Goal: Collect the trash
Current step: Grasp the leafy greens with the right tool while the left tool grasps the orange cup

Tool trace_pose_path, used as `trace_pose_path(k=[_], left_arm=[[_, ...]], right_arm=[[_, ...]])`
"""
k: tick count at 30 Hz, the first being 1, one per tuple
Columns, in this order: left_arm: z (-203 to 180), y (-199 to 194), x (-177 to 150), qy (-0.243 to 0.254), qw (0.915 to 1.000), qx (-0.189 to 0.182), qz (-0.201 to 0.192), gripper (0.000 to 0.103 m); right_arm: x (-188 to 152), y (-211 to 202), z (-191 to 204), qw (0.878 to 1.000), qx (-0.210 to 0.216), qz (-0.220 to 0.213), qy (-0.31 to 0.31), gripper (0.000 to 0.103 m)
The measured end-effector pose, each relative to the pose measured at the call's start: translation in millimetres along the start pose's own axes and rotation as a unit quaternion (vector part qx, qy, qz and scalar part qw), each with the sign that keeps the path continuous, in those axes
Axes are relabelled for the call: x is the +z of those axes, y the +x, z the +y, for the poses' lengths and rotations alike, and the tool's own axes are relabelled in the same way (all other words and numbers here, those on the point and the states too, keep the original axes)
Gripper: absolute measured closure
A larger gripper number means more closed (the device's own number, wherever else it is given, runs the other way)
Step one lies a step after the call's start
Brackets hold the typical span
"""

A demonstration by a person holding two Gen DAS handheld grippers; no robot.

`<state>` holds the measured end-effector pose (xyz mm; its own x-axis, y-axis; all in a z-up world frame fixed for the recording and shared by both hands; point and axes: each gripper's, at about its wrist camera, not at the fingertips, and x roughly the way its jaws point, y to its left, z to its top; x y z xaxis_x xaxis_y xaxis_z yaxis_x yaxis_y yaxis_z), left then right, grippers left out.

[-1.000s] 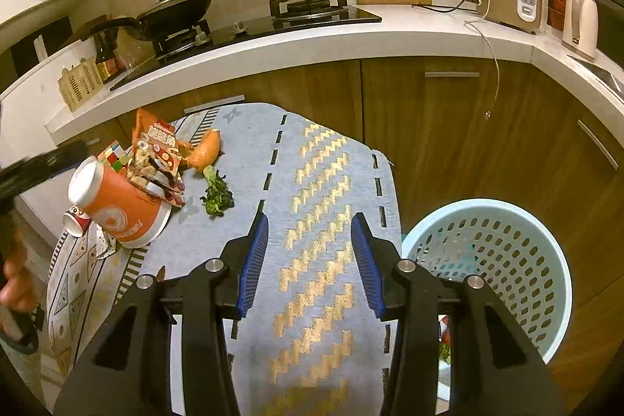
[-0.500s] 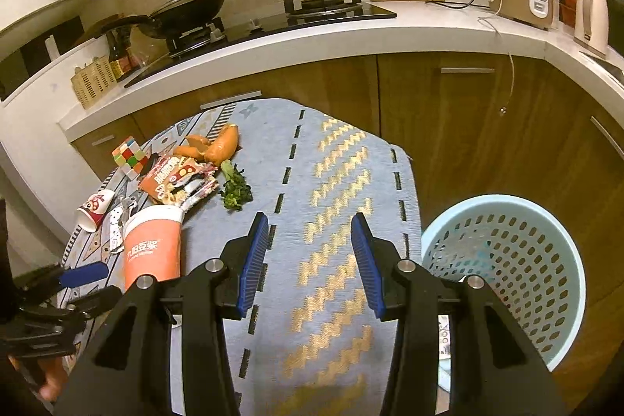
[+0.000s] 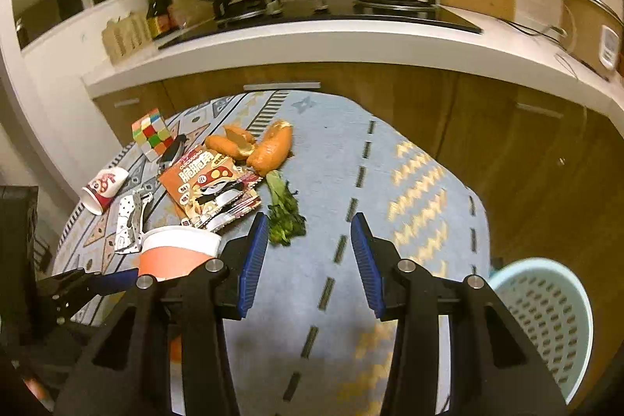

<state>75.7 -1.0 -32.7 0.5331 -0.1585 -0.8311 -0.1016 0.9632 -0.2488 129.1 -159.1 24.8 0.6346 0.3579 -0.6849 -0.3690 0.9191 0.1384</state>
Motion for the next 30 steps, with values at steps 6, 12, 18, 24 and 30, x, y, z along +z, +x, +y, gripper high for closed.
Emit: trace_pose_path(k=[6,12,18,24,30], left_arm=[[1.0,-7.0,-3.6,0.017,0.9998,-0.003,-0.010,0.021],[8.4,-14.3,-5.4,0.025,0.9994,-0.024,-0.009,0.027],[20.1,-22.0,-5.0,0.012,0.9992,-0.034,-0.019,0.027],[25.0,-28.4,-4.1,0.007,0.9987,-0.037,-0.034,0.027],[16.9,-35.4,-3.4,0.022,0.9976,-0.046,-0.046,0.027]], right_arm=[[4.4,30.8,6.8,0.999,0.001,0.028,-0.019,0.062],[6.8,62.7,8.4,0.998,0.005,0.056,-0.028,0.062],[6.5,89.4,19.4,0.995,0.004,0.089,-0.041,0.062],[3.0,94.7,24.5,0.994,0.004,0.091,-0.053,0.081],[0.0,75.2,10.9,0.996,0.029,0.078,-0.016,0.087]])
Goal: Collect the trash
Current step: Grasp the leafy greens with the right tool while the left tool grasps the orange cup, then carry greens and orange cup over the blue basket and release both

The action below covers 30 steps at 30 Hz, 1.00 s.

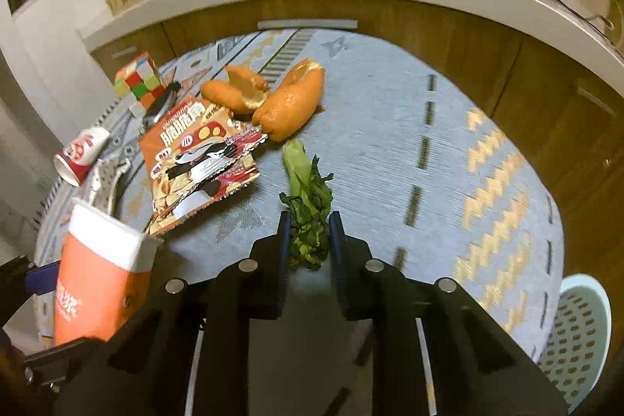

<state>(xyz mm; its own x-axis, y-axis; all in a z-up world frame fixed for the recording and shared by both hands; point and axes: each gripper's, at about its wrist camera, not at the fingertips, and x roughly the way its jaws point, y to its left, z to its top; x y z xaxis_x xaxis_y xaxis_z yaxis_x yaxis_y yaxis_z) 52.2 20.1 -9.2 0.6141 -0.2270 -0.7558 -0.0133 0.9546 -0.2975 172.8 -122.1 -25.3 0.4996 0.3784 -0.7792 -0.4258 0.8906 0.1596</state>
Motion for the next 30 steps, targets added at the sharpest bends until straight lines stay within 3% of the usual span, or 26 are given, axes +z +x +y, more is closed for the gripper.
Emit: trace_pose_path(k=[12,15,24,30], left_arm=[[-53.7,-17.7,7.1,0.068,0.9956,-0.047,-0.044,0.027],[-72.3,-20.6,10.4,0.091,0.9912,-0.079,-0.055,0.027],[-143.5,-8.9,17.4,0.165,0.9765,-0.123,-0.063,0.027],[-193.2,8.1,7.5,0.212,0.9641,-0.153,-0.050,0.027]], right_arm=[[-27.5,-108.2,-46.8,0.993,-0.033,-0.091,0.064,0.087],[-41.4,-129.2,-63.5,0.989,-0.040,-0.105,0.095,0.087],[-112.6,-198.1,-143.2,0.961,-0.101,-0.144,0.213,0.087],[-149.9,-218.5,-185.8,0.945,-0.137,-0.141,0.263,0.087]])
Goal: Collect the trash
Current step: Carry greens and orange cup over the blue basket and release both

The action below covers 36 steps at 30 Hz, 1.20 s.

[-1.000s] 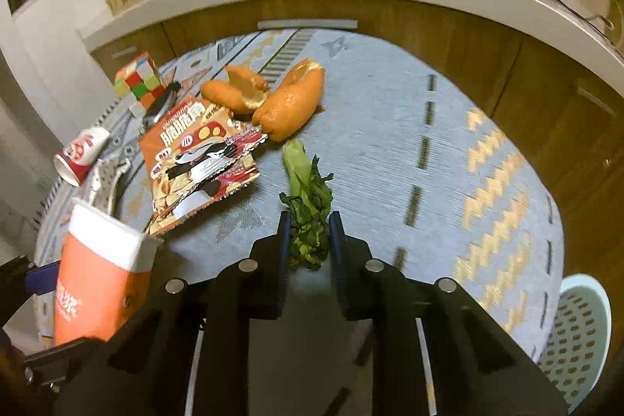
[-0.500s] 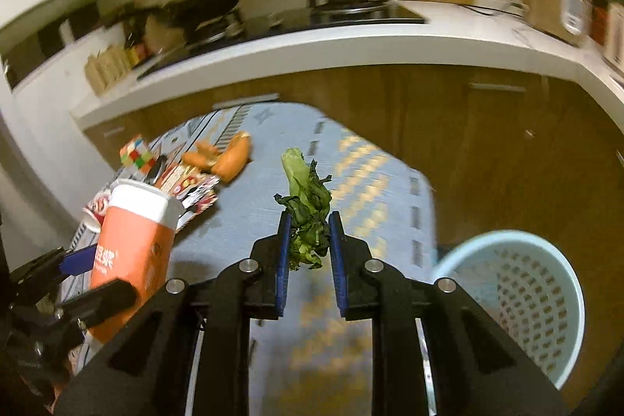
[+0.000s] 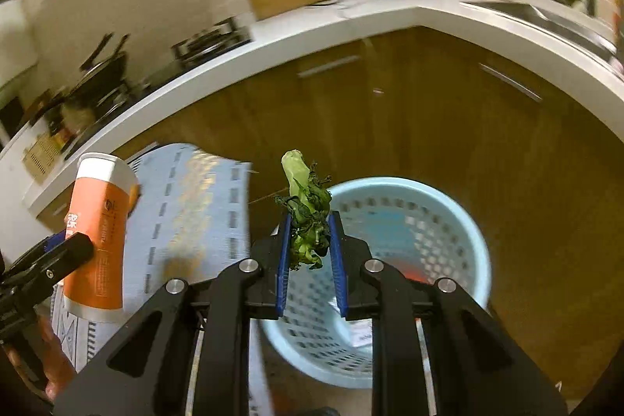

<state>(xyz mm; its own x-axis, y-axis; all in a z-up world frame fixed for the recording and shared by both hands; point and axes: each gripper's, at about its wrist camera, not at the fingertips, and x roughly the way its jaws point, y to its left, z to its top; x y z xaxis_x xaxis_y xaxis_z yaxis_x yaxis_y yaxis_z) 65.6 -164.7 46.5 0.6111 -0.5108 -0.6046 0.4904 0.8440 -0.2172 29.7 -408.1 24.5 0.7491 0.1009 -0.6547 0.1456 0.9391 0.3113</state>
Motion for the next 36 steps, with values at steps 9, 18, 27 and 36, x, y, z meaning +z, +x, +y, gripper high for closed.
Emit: trace_pose_path(k=[9,18,27,36], left_arm=[[-40.9,51.9,2.7,0.031,0.9987,-0.024,0.033,0.027],[-51.2,92.6,-4.2,0.036,0.9966,-0.028,0.069,0.027],[-45.9,109.2,-13.1,0.032,0.9955,-0.016,0.088,0.024],[-27.7,93.1,-14.8,0.013,0.9968,-0.012,0.077,0.019]], right_arm=[[-10.2,4.8,-48.0,0.998,-0.057,0.015,0.031,0.087],[-26.8,31.7,-62.8,0.994,-0.090,0.054,0.034,0.087],[-34.0,43.1,-61.6,0.992,-0.096,0.071,0.032,0.084],[-29.9,37.8,-52.8,0.993,-0.088,0.067,0.032,0.074]])
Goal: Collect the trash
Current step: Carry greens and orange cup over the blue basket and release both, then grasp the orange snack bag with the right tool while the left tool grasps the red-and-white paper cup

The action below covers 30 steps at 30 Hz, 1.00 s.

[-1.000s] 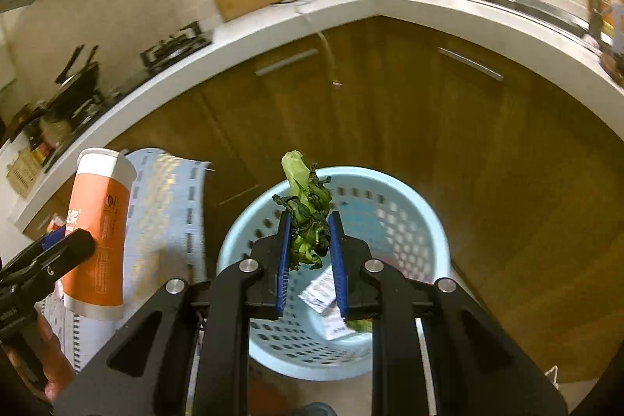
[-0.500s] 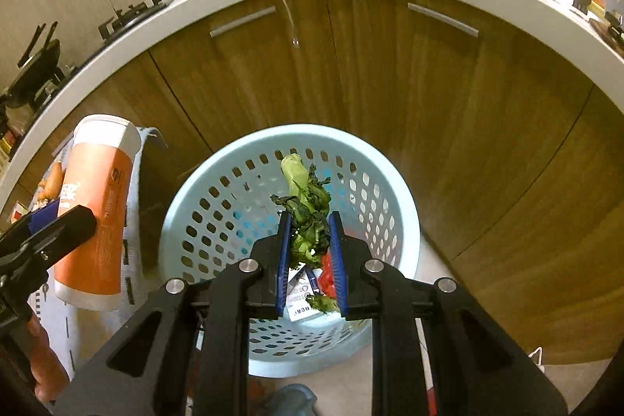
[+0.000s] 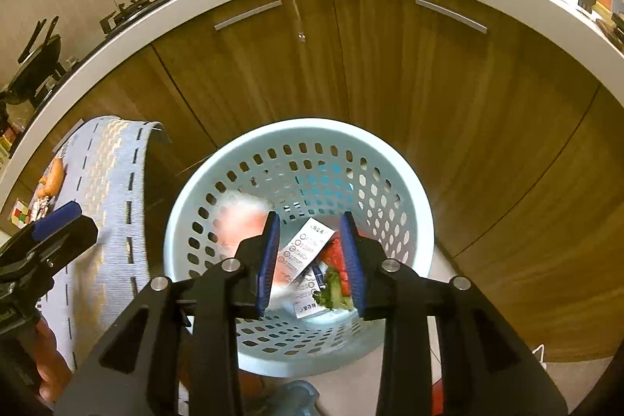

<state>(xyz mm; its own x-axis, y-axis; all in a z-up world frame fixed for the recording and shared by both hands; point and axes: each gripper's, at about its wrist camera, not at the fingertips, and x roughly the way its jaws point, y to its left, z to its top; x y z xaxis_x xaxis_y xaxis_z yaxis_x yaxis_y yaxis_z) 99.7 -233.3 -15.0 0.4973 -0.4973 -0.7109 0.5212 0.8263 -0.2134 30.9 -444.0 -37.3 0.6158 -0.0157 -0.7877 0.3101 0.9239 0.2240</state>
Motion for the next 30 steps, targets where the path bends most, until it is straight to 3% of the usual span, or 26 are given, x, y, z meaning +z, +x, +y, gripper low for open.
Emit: trace_pose_path(k=[9,18,21,25,30], left_arm=[[26.8,-51.6,-10.5,-0.016,0.9988,0.019,-0.041,0.018],[78.7,-122.4,-33.4,-0.051,0.9936,0.068,-0.074,0.018],[109.8,-148.8,-46.9,-0.077,0.9878,0.106,-0.084,0.018],[154.2,-185.2,-61.6,-0.114,0.9759,0.157,-0.100,0.018],[214.2,-229.8,-77.9,-0.166,0.9535,0.222,-0.119,0.018]], right_arm=[[4.5,-22.4,48.6,0.999,0.029,-0.024,-0.039,0.074],[3.6,-31.7,137.6,0.989,0.107,-0.031,-0.093,0.074],[-1.2,-29.0,177.8,0.984,0.128,-0.028,-0.124,0.073],[-9.7,-26.9,227.7,0.975,0.148,-0.026,-0.163,0.057],[-18.1,-24.3,285.5,0.964,0.169,-0.022,-0.206,0.057]])
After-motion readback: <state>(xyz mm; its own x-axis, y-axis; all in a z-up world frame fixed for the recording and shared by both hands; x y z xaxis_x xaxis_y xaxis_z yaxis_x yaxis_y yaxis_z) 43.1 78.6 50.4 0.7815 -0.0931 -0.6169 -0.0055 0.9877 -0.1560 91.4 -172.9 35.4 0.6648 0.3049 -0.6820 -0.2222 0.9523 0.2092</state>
